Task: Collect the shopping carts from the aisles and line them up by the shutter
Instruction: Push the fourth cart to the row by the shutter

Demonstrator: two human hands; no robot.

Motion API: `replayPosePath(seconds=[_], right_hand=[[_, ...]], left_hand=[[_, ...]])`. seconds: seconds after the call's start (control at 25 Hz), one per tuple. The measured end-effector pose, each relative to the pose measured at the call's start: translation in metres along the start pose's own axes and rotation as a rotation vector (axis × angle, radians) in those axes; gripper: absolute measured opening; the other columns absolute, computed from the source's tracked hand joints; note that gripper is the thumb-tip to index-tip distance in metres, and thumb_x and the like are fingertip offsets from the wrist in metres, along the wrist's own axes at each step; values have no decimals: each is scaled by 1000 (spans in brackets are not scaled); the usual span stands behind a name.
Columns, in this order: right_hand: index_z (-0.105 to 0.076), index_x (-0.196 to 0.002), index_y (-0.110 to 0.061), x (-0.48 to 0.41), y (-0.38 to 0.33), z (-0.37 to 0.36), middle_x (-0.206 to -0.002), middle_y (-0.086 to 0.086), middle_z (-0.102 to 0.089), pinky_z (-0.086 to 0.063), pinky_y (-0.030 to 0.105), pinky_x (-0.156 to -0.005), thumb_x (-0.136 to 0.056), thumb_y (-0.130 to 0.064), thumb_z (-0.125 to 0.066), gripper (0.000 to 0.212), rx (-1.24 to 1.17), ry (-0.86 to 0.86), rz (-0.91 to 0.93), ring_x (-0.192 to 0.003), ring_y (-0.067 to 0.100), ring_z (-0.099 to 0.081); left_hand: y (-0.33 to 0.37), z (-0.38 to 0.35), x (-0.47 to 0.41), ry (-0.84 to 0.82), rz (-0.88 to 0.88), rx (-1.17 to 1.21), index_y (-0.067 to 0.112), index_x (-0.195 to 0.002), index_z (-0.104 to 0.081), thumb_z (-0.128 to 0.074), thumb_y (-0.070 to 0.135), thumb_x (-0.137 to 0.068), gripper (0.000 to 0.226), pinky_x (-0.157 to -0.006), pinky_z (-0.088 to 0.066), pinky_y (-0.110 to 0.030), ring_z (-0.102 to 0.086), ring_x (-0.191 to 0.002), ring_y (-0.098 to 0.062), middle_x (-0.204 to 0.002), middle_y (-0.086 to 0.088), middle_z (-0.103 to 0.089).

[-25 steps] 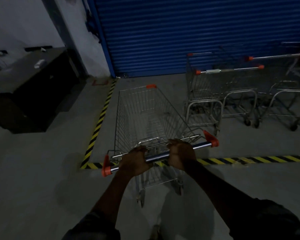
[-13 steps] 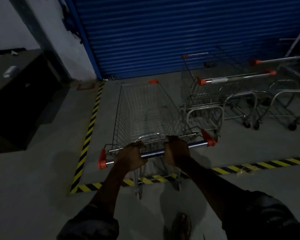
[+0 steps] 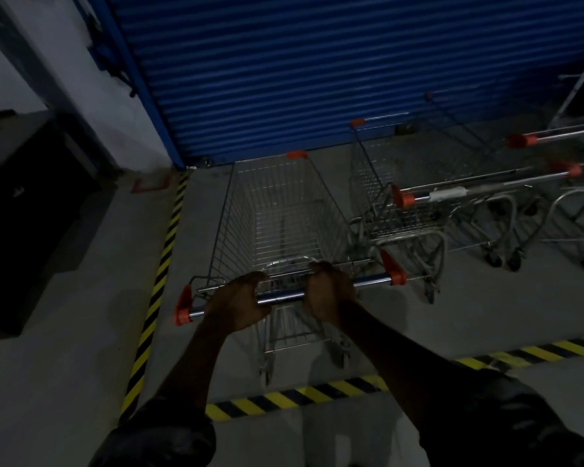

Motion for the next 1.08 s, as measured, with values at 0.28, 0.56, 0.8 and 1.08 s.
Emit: replayPosePath(seconds=[0.28, 0.56, 0.8, 1.08], right_hand=[[-63, -132, -15, -92, 40, 38, -150, 9, -50, -34, 40, -112, -93, -28, -57, 41, -10, 157, -83, -138, 33, -45], [-58, -135, -13, -163, 74, 46, -149, 19, -46, -27, 55, -113, -59, -25, -75, 79, -63, 319, -307, -140, 43, -36], [4, -162, -19, -183, 93, 24, -167, 21, 13, 1, 59, -123, -71, -57, -76, 127, 79, 121, -252, -154, 39, 14], [12, -161, -28, -170, 110, 18, -169, 11, 13, -12, 52, -124, -76, -41, -80, 126, -66, 100, -274, -155, 35, 11]], left_hand=[[3, 7, -107, 52, -104, -14, 32, -139, -58, -75, 50, -75, 68, -99, -52, -34, -61, -124, -21, -139, 3, -62], [-4, 0, -204, 25, -146, -109, 31, -113, -72, -67, 55, -74, 46, -85, -59, -40, -69, -108, -23, -122, 5, -68], [-11, -11, -262, 44, -68, -169, 20, -102, -71, -57, 50, -76, 42, -81, -55, -38, -70, -103, -29, -116, 0, -69], [8, 1, -272, 281, -171, -216, 15, -139, -58, -73, 43, -77, 69, -110, -24, -56, -46, -136, -38, -147, -12, -51]])
Point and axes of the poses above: each hand's wrist, its own x-axis away from the middle knuckle, its own z-axis out of the back of the hand, y = z × x, the point moved 9 cm from there along -x, towards the middle knuckle
